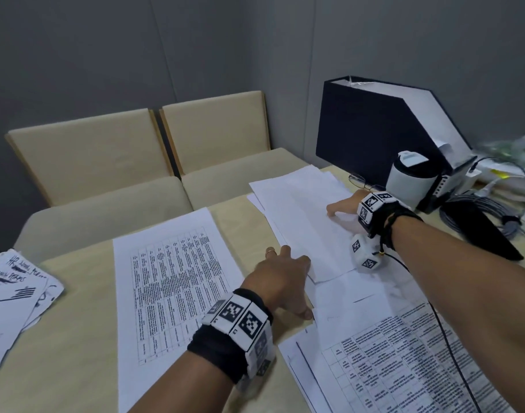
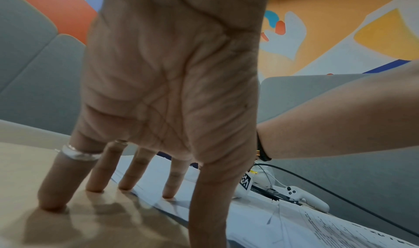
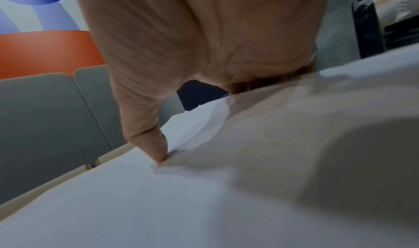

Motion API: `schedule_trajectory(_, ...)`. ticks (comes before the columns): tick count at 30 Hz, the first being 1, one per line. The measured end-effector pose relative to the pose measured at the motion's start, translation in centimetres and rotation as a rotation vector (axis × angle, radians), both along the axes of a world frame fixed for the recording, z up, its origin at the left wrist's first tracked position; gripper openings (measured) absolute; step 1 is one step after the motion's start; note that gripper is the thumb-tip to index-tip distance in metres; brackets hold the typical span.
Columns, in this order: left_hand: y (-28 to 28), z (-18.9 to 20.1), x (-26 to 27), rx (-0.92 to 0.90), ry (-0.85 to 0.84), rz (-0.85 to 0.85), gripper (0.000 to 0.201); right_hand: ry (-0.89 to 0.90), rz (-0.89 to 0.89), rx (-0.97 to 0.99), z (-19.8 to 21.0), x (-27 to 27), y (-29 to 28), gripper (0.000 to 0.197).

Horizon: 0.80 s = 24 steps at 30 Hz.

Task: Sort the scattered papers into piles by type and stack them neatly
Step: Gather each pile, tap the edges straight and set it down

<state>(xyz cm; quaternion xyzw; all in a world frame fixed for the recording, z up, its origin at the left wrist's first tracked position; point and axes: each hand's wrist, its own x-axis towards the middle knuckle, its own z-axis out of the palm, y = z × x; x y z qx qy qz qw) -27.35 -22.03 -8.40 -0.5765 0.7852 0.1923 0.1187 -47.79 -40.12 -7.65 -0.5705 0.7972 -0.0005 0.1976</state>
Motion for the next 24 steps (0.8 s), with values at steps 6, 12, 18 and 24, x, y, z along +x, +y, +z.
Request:
schedule_trajectory(6,0.2,0.3,-0.1,0.003,0.014,0.007,0.079,0.019,-0.001,-0.065,0.6,0.5,-0.2,0.087)
schedule_trajectory(12,0.4,0.7,-0.1,0.011,0.021,0.008,0.081,-0.044,-0.013,-0.053,1.4,0.3,-1.4,0.117)
schedule_trajectory(18,0.6,0.9,-0.2,0.014,0.014,0.019,0.082,-0.022,-0.015,-0.040,-0.1,0.2,-2.1,0.128)
schedule_trajectory(24,0.5,0.8,-0.4,0.033,-0.002,0.018,0.082,-0.211,0.151,-0.114,1.7,0.0,-2.4,0.081)
